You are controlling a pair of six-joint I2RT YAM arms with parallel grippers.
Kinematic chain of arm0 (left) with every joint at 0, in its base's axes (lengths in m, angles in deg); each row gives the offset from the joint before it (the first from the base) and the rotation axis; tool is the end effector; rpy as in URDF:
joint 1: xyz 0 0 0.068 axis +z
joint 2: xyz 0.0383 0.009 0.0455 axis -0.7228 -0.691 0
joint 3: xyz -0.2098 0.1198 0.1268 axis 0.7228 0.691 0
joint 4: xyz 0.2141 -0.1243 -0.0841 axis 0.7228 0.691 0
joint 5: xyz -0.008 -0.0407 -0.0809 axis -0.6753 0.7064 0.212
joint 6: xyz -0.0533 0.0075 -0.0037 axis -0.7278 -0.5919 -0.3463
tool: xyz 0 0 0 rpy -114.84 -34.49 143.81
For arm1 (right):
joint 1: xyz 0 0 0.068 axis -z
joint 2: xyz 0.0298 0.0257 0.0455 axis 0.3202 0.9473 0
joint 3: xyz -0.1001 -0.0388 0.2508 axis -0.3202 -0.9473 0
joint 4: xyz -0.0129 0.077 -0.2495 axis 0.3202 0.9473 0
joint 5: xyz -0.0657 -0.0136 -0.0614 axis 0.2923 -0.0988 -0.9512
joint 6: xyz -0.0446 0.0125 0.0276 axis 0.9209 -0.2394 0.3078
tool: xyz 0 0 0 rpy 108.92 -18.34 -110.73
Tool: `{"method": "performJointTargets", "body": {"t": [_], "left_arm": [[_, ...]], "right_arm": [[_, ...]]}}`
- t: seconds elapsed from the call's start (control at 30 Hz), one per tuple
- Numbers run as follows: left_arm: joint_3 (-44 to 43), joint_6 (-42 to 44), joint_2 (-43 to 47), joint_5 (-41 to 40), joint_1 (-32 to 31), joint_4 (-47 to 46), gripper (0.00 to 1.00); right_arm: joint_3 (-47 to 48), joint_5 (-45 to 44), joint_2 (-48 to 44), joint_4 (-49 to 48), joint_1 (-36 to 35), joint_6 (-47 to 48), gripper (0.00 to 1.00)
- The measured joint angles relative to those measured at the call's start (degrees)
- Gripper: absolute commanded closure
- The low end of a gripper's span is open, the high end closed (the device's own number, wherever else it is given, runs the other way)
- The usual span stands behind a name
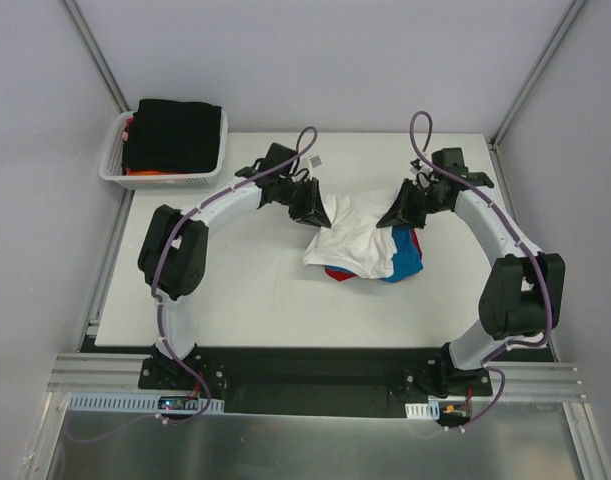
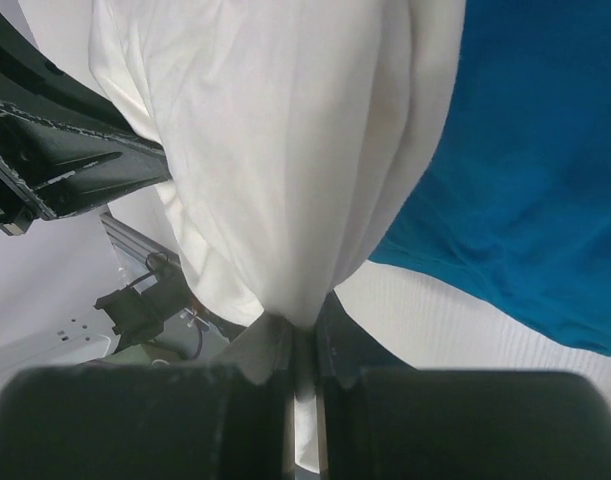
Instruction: Fold and stack the t-shirts
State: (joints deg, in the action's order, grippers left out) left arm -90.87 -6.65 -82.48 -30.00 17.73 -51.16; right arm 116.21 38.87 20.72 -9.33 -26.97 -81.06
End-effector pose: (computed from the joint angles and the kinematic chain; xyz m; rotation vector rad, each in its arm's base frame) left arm 0.3735 -0.2290 0.2423 0.3354 2.4496 -1.2863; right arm 0.3329 0.0691 0.2777 -0.2163 2.5289 0.8994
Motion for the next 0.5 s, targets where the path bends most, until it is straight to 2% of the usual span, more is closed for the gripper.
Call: {"method": "performJointTargets", "body": {"t": [0.5], "left_arm": [[-6.8, -0.3, -8.7, 4.1, -4.5, 0.0, 1.0]], "right_arm": [[-3.6, 0.4, -1.9, 3.9, 7.5, 3.9, 0.99]]}}
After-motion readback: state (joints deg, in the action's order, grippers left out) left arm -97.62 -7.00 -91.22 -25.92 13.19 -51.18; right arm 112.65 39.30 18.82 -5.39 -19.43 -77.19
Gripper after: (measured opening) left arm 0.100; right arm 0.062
